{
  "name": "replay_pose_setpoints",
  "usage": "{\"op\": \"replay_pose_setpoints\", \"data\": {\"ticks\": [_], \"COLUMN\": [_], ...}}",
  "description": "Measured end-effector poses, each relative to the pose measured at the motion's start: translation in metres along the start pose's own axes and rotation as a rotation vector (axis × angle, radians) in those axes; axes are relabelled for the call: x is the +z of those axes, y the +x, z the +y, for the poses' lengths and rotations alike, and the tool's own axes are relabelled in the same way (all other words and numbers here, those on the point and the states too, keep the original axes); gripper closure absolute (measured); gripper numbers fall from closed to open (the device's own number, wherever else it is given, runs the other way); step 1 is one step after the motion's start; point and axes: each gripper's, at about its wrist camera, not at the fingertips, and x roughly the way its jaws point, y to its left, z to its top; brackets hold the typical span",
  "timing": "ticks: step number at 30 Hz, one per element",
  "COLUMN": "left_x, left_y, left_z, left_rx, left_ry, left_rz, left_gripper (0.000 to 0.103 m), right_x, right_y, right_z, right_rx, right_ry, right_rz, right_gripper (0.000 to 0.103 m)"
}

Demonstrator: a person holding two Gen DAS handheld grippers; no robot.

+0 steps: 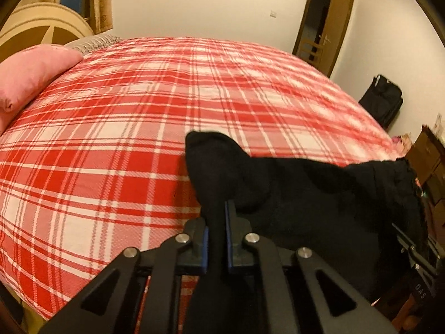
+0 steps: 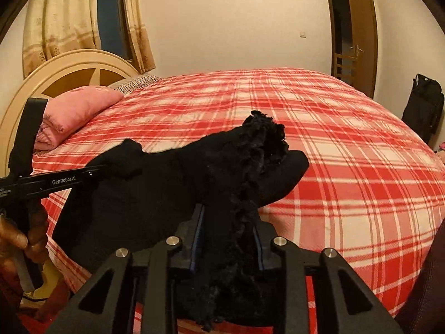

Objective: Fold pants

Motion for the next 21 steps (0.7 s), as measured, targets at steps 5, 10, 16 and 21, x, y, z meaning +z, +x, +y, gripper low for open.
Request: {"op": "replay_pose_setpoints", "data": {"ticks": [5, 10, 16, 21], "left_x": [-0.002, 0.005, 0.005, -0.008], "left_y": [0.009, 0.005, 0.026, 0.043], "left_z": [0.018, 0.036, 0.033, 0.024], "left_rx": [-0.033, -0.038, -0.076, -0.108], "left_ry": [-0.058, -0.068, -0.065, -0.092], "left_rz": [0.053, 0.057, 0.099, 0.138], "left_gripper": [0.086, 0.041, 0.026, 0.028], "right_x": [-0.001, -0.019, -0.029, -0.03], "right_y": [0.004, 0.01, 0.018, 0.02], "right_z": [-0.003, -0.017, -0.043, -0.044], "right_rx": [-0.023, -0.091, -0.094, -0.08], "right_ry": [0.007, 0.013, 0.109, 0.104], "right_rz": [0.02, 0.073, 0.091, 0.098], "right_gripper": [0.073, 0.073, 0.074, 0.074]}}
